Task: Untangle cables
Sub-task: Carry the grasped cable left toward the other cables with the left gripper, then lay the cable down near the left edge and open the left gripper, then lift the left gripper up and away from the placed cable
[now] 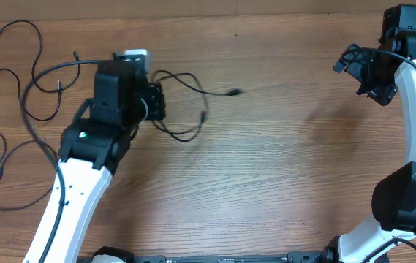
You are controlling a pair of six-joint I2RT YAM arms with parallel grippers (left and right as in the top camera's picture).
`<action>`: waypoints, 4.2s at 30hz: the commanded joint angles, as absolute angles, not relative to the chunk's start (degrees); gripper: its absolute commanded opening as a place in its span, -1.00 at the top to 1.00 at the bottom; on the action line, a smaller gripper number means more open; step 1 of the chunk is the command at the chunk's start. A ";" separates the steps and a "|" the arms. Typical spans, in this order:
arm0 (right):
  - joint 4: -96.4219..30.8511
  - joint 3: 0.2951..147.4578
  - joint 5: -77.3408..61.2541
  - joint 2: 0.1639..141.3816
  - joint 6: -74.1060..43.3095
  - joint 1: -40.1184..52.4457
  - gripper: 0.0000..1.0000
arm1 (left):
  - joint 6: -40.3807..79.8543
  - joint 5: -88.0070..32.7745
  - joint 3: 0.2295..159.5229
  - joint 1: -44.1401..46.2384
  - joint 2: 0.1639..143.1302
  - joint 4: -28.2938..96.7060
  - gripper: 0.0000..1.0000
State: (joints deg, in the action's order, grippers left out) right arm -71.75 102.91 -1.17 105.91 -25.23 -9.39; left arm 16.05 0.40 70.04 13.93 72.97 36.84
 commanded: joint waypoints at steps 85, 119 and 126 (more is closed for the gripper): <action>-71.68 103.13 -0.69 105.01 -25.10 -9.50 -1.00 | 25.74 -7.60 109.36 -11.40 108.73 63.70 -0.99; -71.68 103.13 -0.71 105.01 -25.10 -9.50 -1.00 | 18.15 -14.66 109.36 2.28 107.77 71.94 -0.99; -71.68 103.13 -0.71 105.01 -25.12 -9.50 -0.99 | 16.86 -13.78 109.36 3.01 102.24 72.10 -0.99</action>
State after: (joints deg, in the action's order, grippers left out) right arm -71.77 102.91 -1.17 105.91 -25.23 -9.39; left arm 18.85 -14.35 108.18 2.28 107.48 72.07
